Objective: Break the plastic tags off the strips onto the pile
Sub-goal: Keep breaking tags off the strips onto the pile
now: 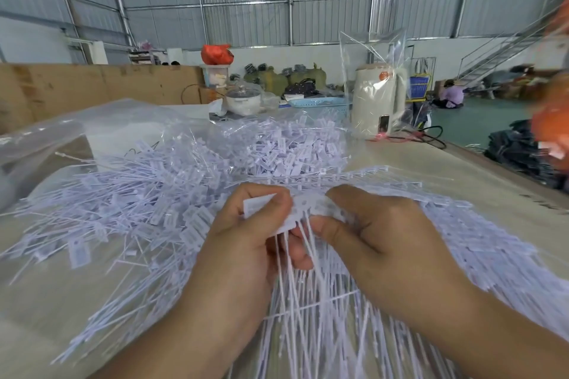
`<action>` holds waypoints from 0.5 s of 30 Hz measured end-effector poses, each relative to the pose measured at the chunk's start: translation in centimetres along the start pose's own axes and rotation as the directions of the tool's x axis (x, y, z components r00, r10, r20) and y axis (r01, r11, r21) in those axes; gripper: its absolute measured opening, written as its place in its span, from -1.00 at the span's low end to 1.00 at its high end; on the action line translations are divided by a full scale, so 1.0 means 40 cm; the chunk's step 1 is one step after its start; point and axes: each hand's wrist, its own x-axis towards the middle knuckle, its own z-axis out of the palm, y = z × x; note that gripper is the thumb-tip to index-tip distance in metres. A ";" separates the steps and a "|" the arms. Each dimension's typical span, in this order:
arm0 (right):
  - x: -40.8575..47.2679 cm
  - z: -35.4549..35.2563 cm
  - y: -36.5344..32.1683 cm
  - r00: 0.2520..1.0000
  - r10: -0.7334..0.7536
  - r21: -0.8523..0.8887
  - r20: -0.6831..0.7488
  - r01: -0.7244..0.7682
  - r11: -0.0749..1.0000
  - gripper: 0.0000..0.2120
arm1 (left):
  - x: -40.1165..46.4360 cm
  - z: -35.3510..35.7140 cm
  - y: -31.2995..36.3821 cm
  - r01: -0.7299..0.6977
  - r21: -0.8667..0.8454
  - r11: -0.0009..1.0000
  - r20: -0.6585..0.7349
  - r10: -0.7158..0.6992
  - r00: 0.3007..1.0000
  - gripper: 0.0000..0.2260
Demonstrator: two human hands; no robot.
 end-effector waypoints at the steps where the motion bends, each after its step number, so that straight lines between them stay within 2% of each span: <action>1: 0.002 0.000 0.003 0.997 0.018 0.014 -0.069 -0.017 1.000 -0.74 | 0.004 -0.007 -0.003 0.003 -0.031 1.000 -0.047 -0.005 0.999 -0.92; 3: 0.009 -0.016 0.019 0.976 0.070 0.071 -0.204 -0.056 0.996 -0.62 | 0.018 -0.030 0.002 0.013 -0.078 0.997 -0.142 -0.024 0.990 -0.90; 5: 0.014 -0.035 0.035 0.974 0.058 0.097 -0.217 -0.038 0.995 -0.59 | 0.030 -0.046 0.009 0.015 -0.045 0.999 -0.157 -0.022 0.987 -0.94; 8: 0.010 -0.035 0.038 0.998 -0.034 0.104 0.049 0.029 0.994 -0.69 | 0.025 -0.036 0.004 0.019 0.135 0.991 -0.008 -0.018 1.000 -0.93; 10: 0.004 -0.021 0.033 0.973 -0.089 0.054 0.212 0.079 0.995 -0.48 | 0.013 -0.024 -0.003 -0.019 0.252 0.967 0.098 -0.006 0.995 -0.88; 13: 0.000 -0.007 0.030 0.940 -0.135 -0.034 0.313 0.153 0.988 -0.43 | 0.006 -0.024 -0.004 -0.088 0.342 0.936 0.163 0.033 0.986 -0.91; 15: -0.001 -0.007 0.028 0.938 -0.139 -0.039 0.318 0.160 0.986 -0.43 | 0.006 -0.029 0.002 -0.087 0.345 0.934 0.170 0.028 0.985 -0.83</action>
